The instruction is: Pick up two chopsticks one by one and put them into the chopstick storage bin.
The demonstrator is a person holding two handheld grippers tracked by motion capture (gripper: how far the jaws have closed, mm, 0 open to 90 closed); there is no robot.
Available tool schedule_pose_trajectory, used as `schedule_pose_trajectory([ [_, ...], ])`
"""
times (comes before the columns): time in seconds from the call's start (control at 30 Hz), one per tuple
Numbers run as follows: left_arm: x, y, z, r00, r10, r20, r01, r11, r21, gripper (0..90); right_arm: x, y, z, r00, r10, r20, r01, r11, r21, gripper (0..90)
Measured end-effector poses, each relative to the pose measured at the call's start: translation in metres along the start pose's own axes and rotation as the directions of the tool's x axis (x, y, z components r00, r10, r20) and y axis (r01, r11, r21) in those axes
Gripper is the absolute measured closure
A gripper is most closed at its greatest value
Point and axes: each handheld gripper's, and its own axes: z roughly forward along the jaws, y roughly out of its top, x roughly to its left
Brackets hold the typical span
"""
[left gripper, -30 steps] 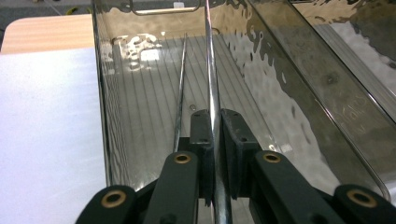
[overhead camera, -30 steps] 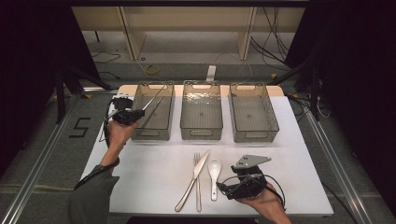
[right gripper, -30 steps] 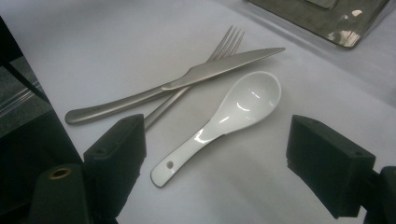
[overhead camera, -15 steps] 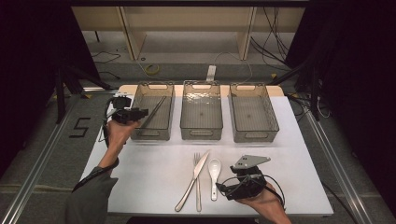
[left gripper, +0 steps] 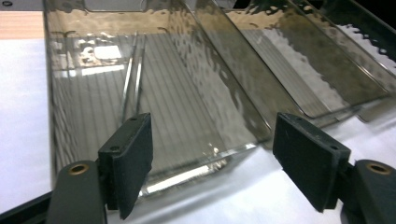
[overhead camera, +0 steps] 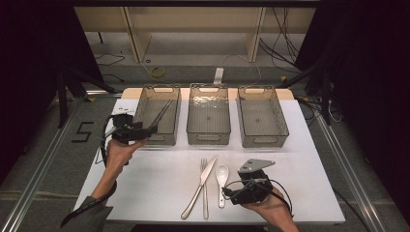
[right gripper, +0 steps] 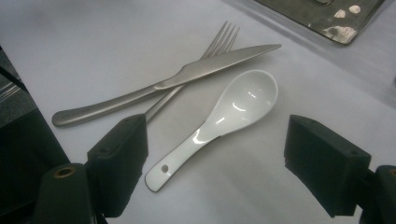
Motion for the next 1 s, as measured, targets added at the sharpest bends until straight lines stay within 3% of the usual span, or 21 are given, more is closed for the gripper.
schedule_pose_trajectory([
  [0.13,-0.008,-0.010,-0.008,0.9993,0.030,0.022,-0.029,0.9995,-0.012,25.5,0.001,0.002,0.003,0.9995,-0.004,0.030,0.004,1.000,0.018,23.6],
  [0.33,-0.020,-0.025,-0.019,0.9964,0.046,0.072,-0.042,0.9978,-0.052,23.6,0.002,0.003,0.011,0.9986,-0.007,0.053,0.005,0.999,0.044,24.4],
  [0.63,-0.028,-0.039,-0.029,0.9899,0.060,0.129,-0.052,0.9966,-0.064,19.7,0.006,0.005,0.026,0.9980,-0.009,0.063,0.004,0.996,0.087,24.8],
  [1.0,-0.034,-0.046,-0.036,0.9888,0.065,0.134,-0.057,0.9964,-0.064,17.6,0.010,0.005,0.039,0.9970,-0.011,0.077,-0.001,0.988,0.152,25.5],
])
